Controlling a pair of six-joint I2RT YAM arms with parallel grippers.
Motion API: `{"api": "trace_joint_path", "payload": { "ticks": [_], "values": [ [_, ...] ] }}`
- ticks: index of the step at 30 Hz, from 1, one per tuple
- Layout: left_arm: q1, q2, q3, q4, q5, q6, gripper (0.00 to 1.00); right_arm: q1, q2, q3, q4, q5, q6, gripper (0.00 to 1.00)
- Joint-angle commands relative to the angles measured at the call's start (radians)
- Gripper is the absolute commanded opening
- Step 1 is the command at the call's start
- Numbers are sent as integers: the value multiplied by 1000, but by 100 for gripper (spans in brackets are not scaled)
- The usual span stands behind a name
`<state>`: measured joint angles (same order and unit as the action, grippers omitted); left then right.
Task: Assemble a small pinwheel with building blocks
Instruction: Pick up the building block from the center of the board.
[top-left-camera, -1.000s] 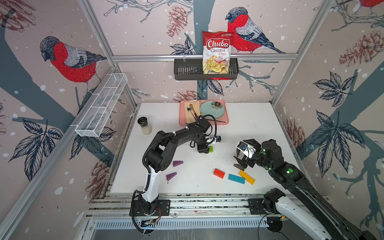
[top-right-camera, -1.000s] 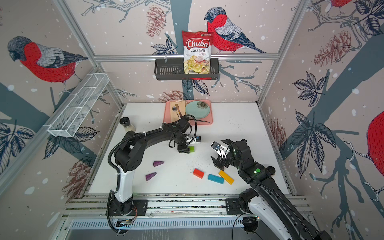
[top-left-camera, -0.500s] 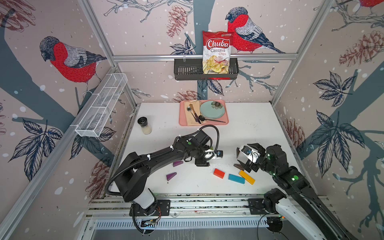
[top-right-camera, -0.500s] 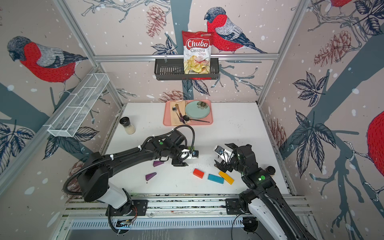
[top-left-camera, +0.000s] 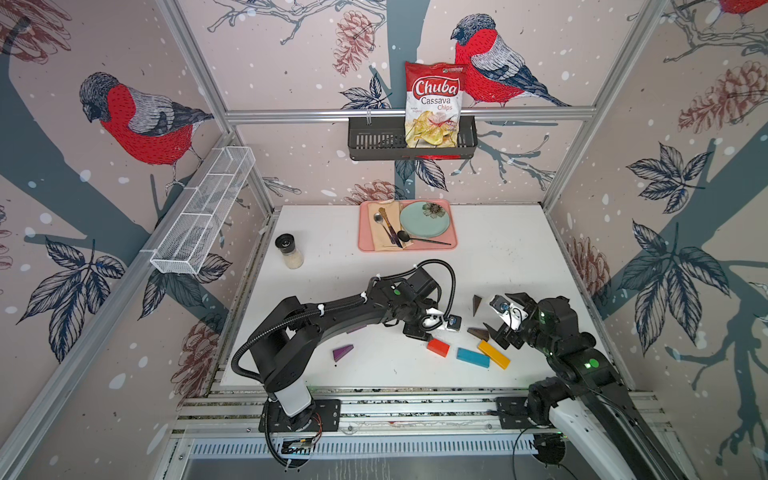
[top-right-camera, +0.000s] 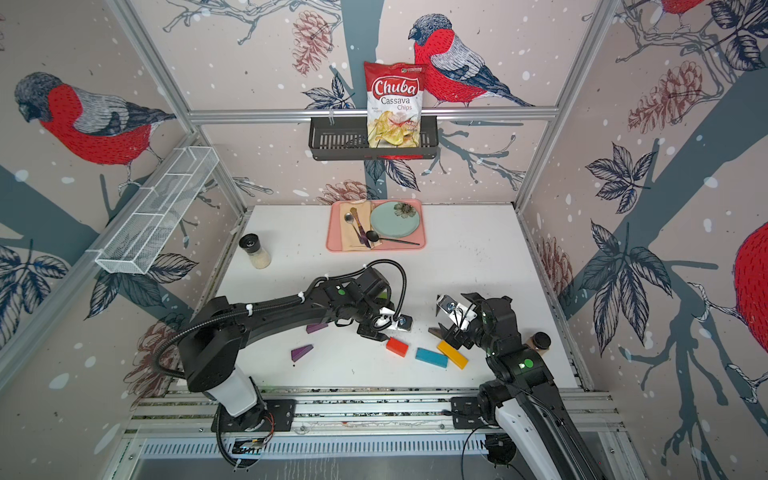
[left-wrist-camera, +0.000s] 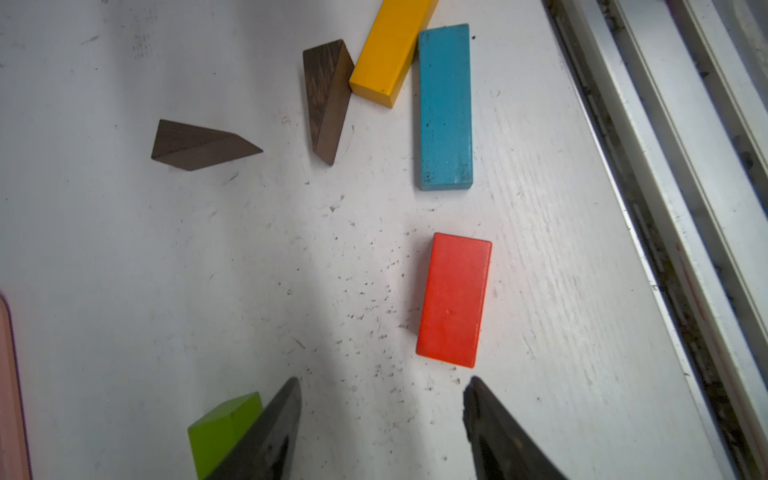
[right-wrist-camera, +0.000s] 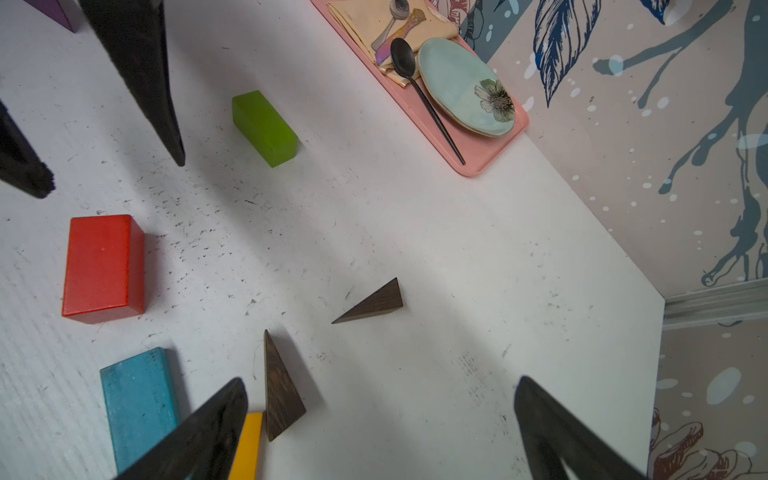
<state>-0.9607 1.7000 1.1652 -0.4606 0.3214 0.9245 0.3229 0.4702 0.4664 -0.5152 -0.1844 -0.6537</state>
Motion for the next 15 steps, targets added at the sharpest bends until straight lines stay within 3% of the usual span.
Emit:
{"api": "trace_joint_path", "payload": {
  "ticks": [1, 8, 15],
  "values": [
    [-27, 11, 30, -78, 39, 24, 63, -39, -1, 1, 34, -26, -2, 99],
    [-85, 22, 30, -108, -1, -8, 63, -72, -41, 26, 3, -59, 46, 100],
    [-104, 121, 105, -120, -69, -21, 62, -64, -67, 10, -2, -41, 36, 99]
  ]
}}
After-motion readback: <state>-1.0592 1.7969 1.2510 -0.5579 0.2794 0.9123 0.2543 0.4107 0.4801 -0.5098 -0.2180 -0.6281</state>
